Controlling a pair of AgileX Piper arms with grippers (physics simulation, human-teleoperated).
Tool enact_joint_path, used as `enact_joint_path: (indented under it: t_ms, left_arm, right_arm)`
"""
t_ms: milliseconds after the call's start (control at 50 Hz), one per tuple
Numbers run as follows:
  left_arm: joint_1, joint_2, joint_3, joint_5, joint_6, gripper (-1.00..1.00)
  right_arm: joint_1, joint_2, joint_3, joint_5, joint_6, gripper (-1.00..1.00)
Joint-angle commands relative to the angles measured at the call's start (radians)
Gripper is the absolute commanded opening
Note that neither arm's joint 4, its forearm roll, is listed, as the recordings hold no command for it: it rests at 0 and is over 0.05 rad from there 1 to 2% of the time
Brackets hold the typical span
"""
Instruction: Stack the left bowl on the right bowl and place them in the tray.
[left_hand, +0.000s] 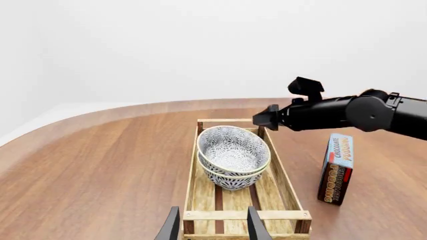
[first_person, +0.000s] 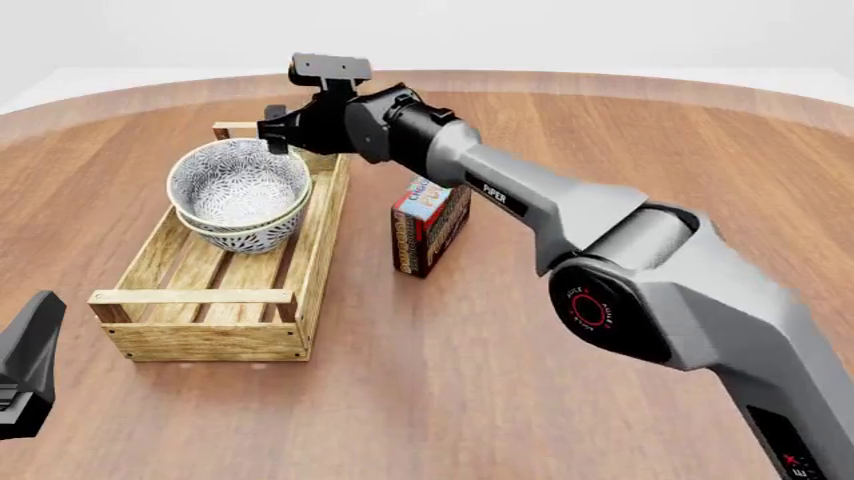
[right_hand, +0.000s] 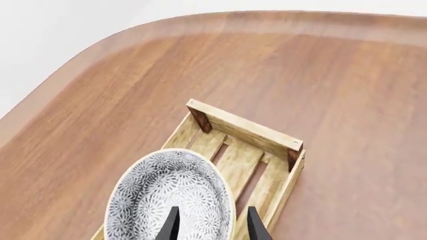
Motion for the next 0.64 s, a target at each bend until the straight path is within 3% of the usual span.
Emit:
enact_joint_path:
  t_ms: [20,640]
  left_arm:
    - [0.000,0.000,0.000,0.000,0.000,1.00]
    - [0.000,0.000,0.000,0.000,0.000,1.00]
  right_arm:
    - [-0.001,-0.132,0.097,-0.016,-0.050,1.00]
    - [-0.024,-0.694,0.743,-0.295,-0.179,1.00]
